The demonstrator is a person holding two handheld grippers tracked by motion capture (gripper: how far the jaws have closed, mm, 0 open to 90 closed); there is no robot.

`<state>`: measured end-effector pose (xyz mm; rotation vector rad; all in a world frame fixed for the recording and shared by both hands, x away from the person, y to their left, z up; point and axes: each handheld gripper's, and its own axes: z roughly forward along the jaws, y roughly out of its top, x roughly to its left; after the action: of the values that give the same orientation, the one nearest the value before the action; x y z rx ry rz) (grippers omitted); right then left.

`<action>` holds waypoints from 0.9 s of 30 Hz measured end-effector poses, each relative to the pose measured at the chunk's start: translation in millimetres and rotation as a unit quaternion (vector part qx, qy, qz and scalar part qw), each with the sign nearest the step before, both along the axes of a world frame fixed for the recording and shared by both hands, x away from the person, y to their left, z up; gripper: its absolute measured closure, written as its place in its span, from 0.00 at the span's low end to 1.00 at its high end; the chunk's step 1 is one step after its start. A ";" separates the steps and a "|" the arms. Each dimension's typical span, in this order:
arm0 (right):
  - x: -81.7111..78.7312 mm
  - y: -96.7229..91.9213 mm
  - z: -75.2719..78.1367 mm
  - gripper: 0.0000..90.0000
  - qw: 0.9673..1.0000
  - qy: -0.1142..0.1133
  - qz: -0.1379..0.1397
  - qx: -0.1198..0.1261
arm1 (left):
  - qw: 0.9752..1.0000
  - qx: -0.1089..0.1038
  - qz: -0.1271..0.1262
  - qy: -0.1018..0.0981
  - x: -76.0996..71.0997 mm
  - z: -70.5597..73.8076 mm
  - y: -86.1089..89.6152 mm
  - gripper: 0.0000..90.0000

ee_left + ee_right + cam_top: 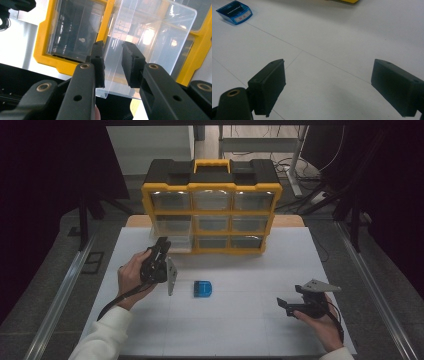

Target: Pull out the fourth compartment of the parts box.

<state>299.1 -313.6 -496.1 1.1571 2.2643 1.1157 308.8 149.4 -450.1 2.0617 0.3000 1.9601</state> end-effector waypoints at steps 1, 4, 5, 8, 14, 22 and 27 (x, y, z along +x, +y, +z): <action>-0.2 0.0 0.1 0.14 1.000 0.000 0.000 0.000 | 1.000 0.002 -0.001 0.001 -0.5 -0.5 0.2 0.81; -0.2 -0.2 0.1 0.14 1.000 0.000 0.000 0.000 | 1.000 0.003 -0.001 0.001 -1.0 -1.9 0.0 0.81; 0.0 -0.2 0.1 0.14 1.000 0.000 0.000 0.000 | 1.000 0.003 -0.002 0.001 -1.0 -2.2 -0.2 0.81; -0.2 -0.1 0.0 0.14 1.000 0.000 0.000 0.000 | 1.000 0.009 -0.003 -0.001 -1.4 -4.3 -1.3 0.81; -0.4 -0.3 0.3 0.14 1.000 0.000 0.000 0.000 | 1.000 0.015 0.000 -0.002 -2.2 -5.2 -1.9 0.81; -0.5 -0.2 0.2 0.14 1.000 0.000 0.001 0.000 | 1.000 0.018 0.001 0.000 -2.7 -4.5 -0.6 0.81; -0.1 0.1 -0.1 0.14 1.000 0.001 0.001 -0.001 | 1.000 0.019 0.001 0.002 -3.2 -4.3 0.0 0.81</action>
<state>299.0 -313.5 -496.3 1.1562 2.2675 1.1137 305.6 149.4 -454.5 2.0891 0.2685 1.9792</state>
